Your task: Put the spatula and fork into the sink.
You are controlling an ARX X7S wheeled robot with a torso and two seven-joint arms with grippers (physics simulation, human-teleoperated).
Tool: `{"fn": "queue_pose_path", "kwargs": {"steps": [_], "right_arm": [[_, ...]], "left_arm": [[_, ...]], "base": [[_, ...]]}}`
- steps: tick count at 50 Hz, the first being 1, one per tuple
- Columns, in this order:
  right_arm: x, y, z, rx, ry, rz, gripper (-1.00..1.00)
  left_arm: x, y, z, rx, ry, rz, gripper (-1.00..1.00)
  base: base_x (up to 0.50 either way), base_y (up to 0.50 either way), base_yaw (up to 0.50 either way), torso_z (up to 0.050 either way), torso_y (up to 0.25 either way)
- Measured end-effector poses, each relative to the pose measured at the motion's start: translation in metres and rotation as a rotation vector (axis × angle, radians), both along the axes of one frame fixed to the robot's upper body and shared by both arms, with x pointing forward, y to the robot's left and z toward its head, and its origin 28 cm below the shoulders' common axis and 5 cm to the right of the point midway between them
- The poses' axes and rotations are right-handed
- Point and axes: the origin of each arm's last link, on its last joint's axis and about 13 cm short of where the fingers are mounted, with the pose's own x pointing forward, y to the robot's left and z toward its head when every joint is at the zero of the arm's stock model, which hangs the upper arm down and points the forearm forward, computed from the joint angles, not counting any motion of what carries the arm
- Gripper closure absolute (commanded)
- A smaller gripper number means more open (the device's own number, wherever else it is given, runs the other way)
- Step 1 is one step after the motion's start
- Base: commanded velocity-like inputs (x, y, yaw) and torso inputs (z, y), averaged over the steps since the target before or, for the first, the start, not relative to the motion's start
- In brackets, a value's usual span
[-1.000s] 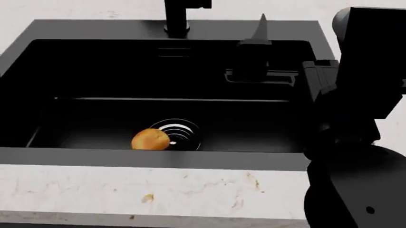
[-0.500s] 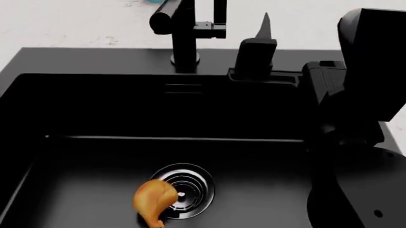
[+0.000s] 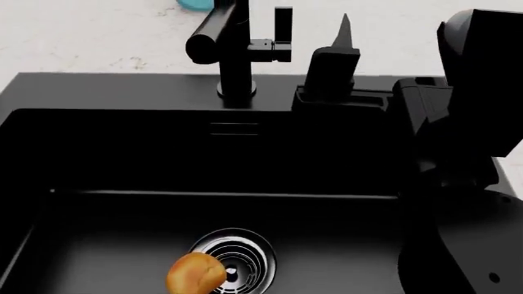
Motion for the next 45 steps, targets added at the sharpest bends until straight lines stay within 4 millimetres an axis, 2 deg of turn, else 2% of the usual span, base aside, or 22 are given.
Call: {"fn": "queue_pose_path", "kwargs": {"steps": [9,20,45], "right_arm": [[-0.001,-0.002,0.002,-0.019,0.014,-0.035,-1.0],[-0.001,-0.016,0.011,-0.055,0.065,-0.177,-1.0],[-0.002,-0.067,0.04,-0.039,0.14,-0.508,-1.0]], "left_arm": [[0.0,0.001,-0.001,-0.001,0.001,0.001,-1.0],[0.002,0.002,-0.004,-0.007,0.009,0.002,-1.0],[0.008,0.005,-0.015,-0.025,0.029,0.002,-1.0]], "base": [[0.0,0.0,0.0,0.0,0.0],[0.0,0.0,0.0,0.0,0.0],[0.0,0.0,0.0,0.0,0.0]]}}
